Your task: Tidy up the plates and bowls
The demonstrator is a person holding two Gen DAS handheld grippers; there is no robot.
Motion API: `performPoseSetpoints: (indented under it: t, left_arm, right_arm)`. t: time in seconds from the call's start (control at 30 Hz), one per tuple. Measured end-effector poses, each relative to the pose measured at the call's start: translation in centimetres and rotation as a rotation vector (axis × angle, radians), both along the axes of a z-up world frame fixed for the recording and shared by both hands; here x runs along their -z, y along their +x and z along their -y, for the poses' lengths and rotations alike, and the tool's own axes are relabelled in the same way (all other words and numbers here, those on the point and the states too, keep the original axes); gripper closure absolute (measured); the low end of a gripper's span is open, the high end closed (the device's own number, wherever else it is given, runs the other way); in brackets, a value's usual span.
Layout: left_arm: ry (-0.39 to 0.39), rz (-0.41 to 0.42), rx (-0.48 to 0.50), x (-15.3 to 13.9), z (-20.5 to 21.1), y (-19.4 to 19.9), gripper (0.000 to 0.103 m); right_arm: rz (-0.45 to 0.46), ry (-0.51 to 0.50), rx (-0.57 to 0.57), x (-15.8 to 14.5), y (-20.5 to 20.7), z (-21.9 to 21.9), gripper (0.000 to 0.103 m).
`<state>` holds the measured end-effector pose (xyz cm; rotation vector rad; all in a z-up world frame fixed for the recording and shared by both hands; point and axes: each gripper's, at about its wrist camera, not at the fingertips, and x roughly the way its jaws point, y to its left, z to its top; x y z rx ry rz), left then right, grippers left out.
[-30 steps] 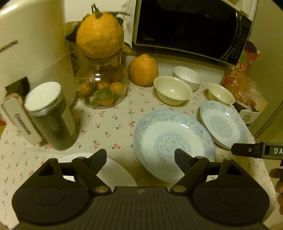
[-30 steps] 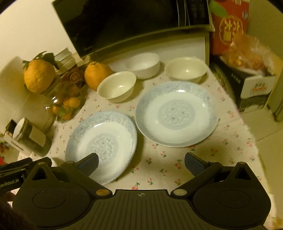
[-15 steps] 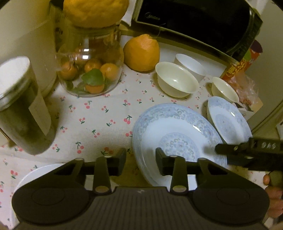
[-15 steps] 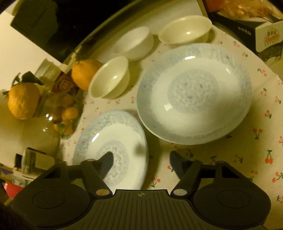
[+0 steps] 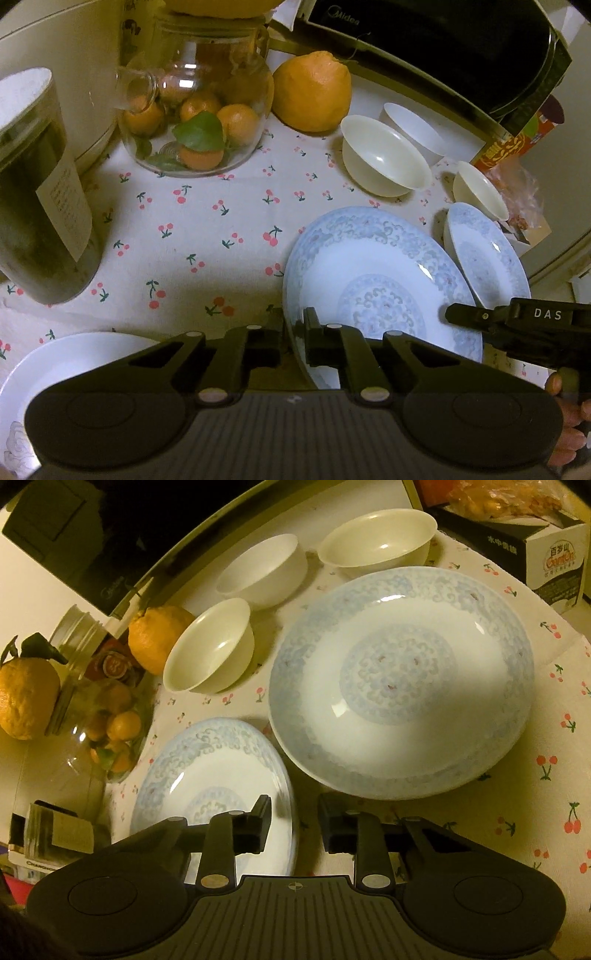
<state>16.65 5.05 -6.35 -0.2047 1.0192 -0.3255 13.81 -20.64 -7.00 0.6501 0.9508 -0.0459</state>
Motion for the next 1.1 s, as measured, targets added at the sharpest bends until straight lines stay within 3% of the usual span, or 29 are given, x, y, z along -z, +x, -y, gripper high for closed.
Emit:
performPoseSetpoints:
  t: [0.1, 0.3, 0.47, 1.1]
  left_arm:
    - [0.0, 0.002, 0.002, 0.0, 0.0, 0.0, 0.094]
    - [0.009, 0.015, 0.005, -0.1, 0.2, -0.1, 0.094]
    - [0.005, 0.017, -0.003, -0.2, 0.0, -0.4, 0.096]
    - [0.041, 0.093, 0.073, -2.2, 0.5, -4.7, 0.095]
  right_arm:
    - [0.003, -0.003, -0.002, 0.0, 0.0, 0.0, 0.08]
    - [0.007, 0.006, -0.023, 0.1, 0.2, 0.0, 0.093]
    - [0.024, -0.049, -0.054, -0.4, 0.1, -0.4, 0.093]
    - [0.058, -0.071, -0.124, -1.9, -3.6, -0.2, 0.093]
